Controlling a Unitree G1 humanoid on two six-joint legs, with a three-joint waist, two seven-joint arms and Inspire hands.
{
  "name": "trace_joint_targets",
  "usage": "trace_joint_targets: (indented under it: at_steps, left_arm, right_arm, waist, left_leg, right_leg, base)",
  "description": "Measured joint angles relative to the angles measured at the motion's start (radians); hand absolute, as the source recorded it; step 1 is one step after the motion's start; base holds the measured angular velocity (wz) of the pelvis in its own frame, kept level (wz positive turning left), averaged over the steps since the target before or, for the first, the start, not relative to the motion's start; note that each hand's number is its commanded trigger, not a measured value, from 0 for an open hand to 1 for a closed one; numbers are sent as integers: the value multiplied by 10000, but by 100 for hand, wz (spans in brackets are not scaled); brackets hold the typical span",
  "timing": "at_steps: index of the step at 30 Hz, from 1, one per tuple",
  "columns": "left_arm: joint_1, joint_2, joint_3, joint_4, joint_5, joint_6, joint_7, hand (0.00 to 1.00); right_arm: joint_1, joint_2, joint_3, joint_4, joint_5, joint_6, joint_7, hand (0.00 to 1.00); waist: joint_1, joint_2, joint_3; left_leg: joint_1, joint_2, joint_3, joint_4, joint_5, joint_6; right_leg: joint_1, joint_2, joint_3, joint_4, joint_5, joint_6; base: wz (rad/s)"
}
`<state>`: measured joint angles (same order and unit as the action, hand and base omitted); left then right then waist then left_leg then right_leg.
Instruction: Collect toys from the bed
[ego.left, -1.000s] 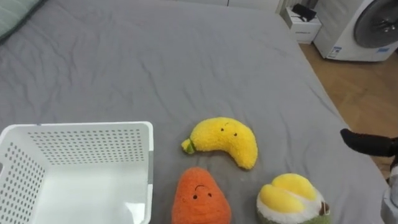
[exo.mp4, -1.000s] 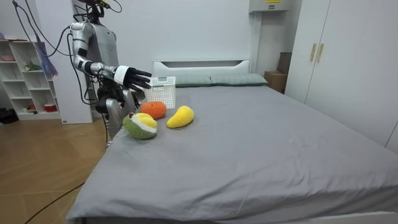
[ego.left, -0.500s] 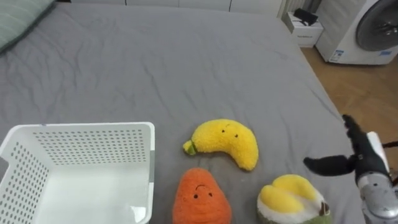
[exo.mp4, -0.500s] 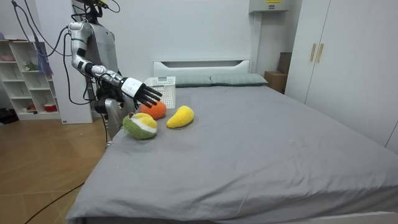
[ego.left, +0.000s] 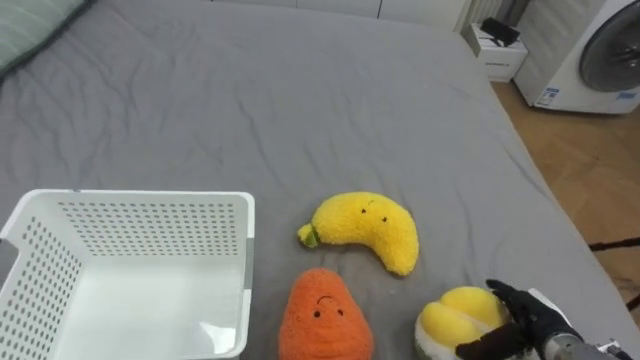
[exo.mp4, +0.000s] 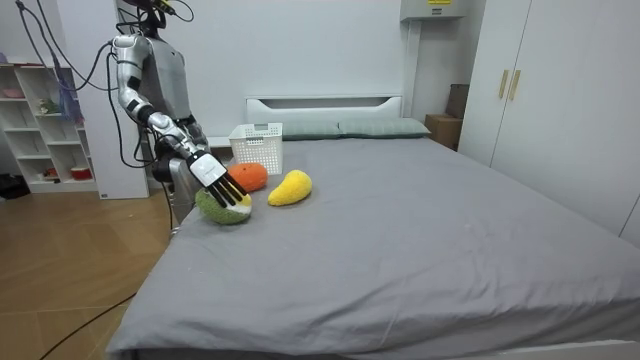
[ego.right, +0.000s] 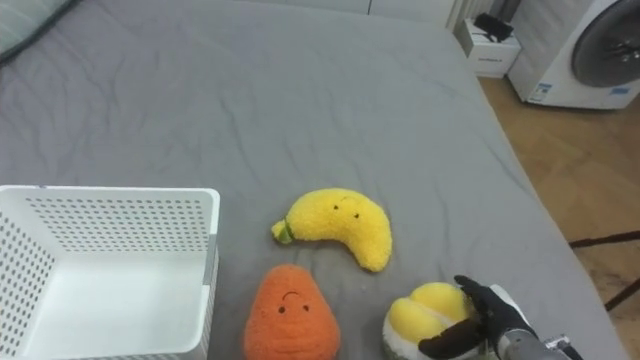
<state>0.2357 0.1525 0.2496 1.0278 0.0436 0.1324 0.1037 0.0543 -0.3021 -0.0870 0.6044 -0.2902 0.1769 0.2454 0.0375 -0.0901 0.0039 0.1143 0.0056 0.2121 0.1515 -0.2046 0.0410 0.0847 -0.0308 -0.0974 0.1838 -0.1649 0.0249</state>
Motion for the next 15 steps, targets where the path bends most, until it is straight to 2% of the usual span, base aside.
trace_joint_targets:
  at_steps: [15]
  left_arm:
    - [-36,41,-205,130,-120,12,12,0]
  right_arm:
    - [-200,2,-11,983,-331,-22,155,0]
  waist:
    - [70,-21,-23]
  left_leg:
    - [61,-3,-131,-4,2,7]
  right_leg:
    - [132,3,-133,5,-1,1]
  base:
    - [1]
